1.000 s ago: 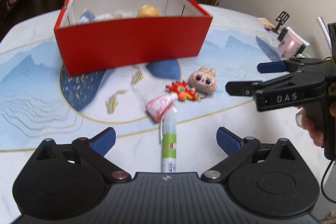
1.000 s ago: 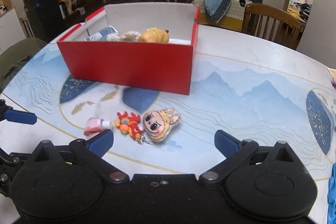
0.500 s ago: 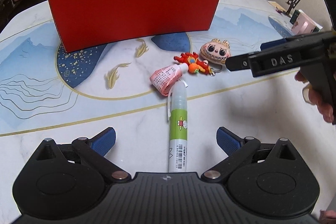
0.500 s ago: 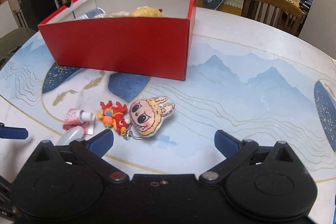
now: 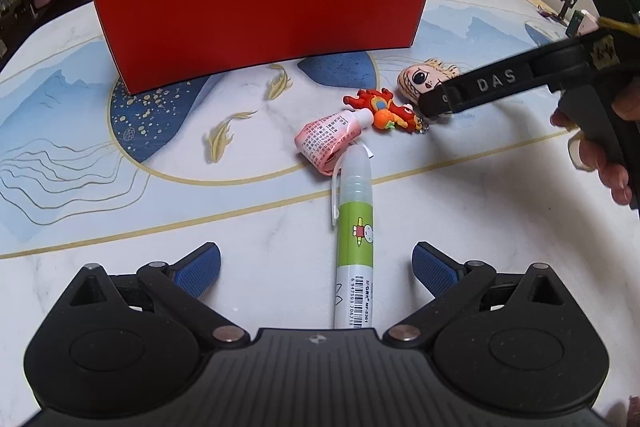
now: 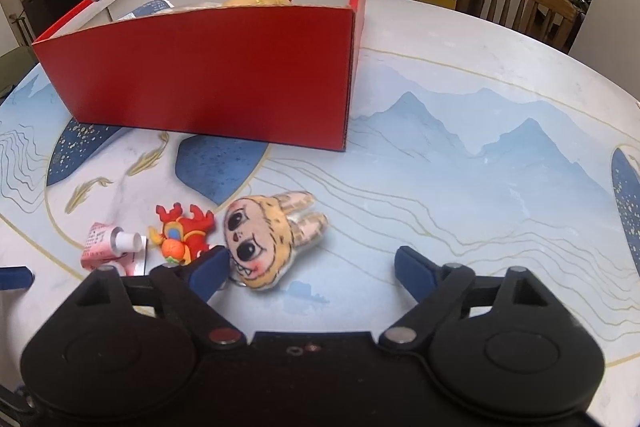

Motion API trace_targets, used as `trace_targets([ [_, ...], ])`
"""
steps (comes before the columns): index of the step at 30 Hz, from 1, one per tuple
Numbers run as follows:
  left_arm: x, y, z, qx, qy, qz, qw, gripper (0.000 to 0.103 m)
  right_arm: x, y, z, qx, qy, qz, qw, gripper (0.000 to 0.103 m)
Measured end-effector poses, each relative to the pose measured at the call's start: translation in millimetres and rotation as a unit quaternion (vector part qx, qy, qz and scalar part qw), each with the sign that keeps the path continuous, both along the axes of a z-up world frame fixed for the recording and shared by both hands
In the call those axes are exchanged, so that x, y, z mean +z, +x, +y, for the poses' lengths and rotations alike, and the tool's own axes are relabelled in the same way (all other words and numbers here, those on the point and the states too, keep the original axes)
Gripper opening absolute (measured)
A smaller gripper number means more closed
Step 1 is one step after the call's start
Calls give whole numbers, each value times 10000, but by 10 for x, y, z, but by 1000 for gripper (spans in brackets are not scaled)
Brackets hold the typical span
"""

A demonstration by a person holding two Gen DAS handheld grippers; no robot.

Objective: Organize objects
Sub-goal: 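Grasp the green glue stick with the left tool while the right tool grasps the plush face keychain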

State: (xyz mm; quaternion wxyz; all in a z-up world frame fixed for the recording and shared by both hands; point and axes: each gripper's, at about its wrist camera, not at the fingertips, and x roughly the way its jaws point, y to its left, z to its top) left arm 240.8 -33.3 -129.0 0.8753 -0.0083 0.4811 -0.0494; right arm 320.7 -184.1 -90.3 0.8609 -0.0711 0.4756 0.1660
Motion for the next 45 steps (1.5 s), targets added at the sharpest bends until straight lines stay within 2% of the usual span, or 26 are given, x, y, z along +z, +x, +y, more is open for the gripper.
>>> trace_targets([
  [2,-8,-5,-15,-19,38,-15,10000,102,-5,13,16,46,44,35,10000,76],
  [7,4,-39,-36,-17,131,-120,9998,100,0,26,23,21,144,49,9999,66],
  [9,21,-43,-38,-38,138,-166,9998,93,9,26,15,19,171,42,9998,61],
  [11,27,-45,-52,-92,148,-166,9997,75,19,24,4,12,193,38,9998,53],
  [15,43,-62,-93,-233,172,-199,9994,59,25,6,-35,-40,200,35,9998,51],
  [20,59,-46,-138,-353,262,-168,9989,32,41,-55,-124,-135,176,-13,9998,49],
  [22,63,-34,-145,-381,231,-122,9989,29,56,-79,-162,-188,190,-6,9996,49],
  [25,69,-19,-137,-361,118,-65,9993,17,93,-138,-224,-304,260,27,9992,49],
  [32,141,-18,-2,-134,-412,37,9991,16,213,-371,-318,-380,447,131,9982,48],
  [38,273,-80,98,9,-686,-12,9976,16,359,-576,-352,-404,659,208,9968,48],
  [45,462,-161,208,191,-998,-80,9948,16,636,-760,-283,-177,825,126,9964,48],
])
